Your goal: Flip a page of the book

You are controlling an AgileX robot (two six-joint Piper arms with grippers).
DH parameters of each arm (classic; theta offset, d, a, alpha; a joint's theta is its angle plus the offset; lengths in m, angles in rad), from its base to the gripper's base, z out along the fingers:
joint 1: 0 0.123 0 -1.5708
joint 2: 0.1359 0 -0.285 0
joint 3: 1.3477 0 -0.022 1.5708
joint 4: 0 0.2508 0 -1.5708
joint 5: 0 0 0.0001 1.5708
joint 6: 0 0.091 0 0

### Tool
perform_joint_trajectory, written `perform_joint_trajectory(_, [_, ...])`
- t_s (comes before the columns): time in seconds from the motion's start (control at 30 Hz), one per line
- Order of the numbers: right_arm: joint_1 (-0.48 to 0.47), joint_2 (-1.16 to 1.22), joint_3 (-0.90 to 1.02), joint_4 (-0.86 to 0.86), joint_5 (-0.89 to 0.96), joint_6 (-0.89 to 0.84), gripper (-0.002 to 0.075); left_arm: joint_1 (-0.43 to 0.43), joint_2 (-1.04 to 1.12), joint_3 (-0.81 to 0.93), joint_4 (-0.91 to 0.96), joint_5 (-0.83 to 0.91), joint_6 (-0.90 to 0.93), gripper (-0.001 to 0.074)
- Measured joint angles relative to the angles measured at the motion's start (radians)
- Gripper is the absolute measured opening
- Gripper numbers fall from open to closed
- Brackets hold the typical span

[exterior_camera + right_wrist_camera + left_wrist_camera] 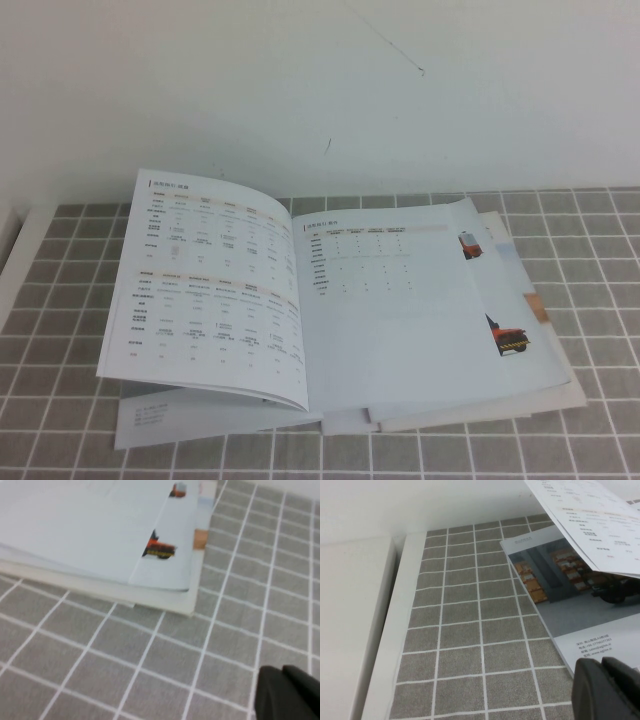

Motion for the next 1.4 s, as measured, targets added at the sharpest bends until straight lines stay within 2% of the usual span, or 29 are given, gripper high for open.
perform_joint_trajectory(0.2, [-0.14, -0.202, 0.0, 0.0, 0.07, 0.0, -0.0001, 0.0, 0.0, 0.0, -0.001, 0.0, 0.0, -0.0004])
perform_joint_trajectory(0.37, [-0.265, -0.22, -0.003, -0.004, 0.086, -0.024, -0.0001, 0.0, -0.002, 0.0, -0.002, 0.002, -0.002, -0.0004])
perform_joint_trajectory(0.5, [-0.321, -0.22, -0.004, -0.011, 0.089, -0.054, -0.0001, 0.0, -0.002, 0.0, -0.002, 0.002, -0.002, -0.0004])
perform_joint_trajectory(0.6, [-0.323, -0.22, -0.004, -0.015, 0.091, -0.054, -0.0001, 0.0, -0.002, 0.0, -0.003, 0.002, -0.002, -0.0004])
perform_joint_trajectory(0.83, [-0.307, -0.22, -0.004, -0.019, 0.092, 0.084, -0.0001, 0.0, -0.002, 0.0, -0.003, 0.002, -0.002, -0.0004])
perform_joint_trajectory(0.93, [-0.331, -0.22, -0.004, -0.008, 0.092, 0.119, -0.0001, 0.0, -0.002, 0.0, -0.003, 0.002, -0.002, -0.0004])
perform_joint_trajectory(1.13, [-0.396, -0.22, -0.004, -0.004, 0.092, 0.134, -0.0001, 0.0, -0.002, 0.0, -0.003, 0.004, -0.002, -0.0004])
perform_joint_trajectory(1.4, [-0.399, -0.22, -0.004, -0.002, 0.092, 0.137, -0.0001, 0.0, -0.002, 0.0, -0.003, 0.004, -0.002, -0.0004])
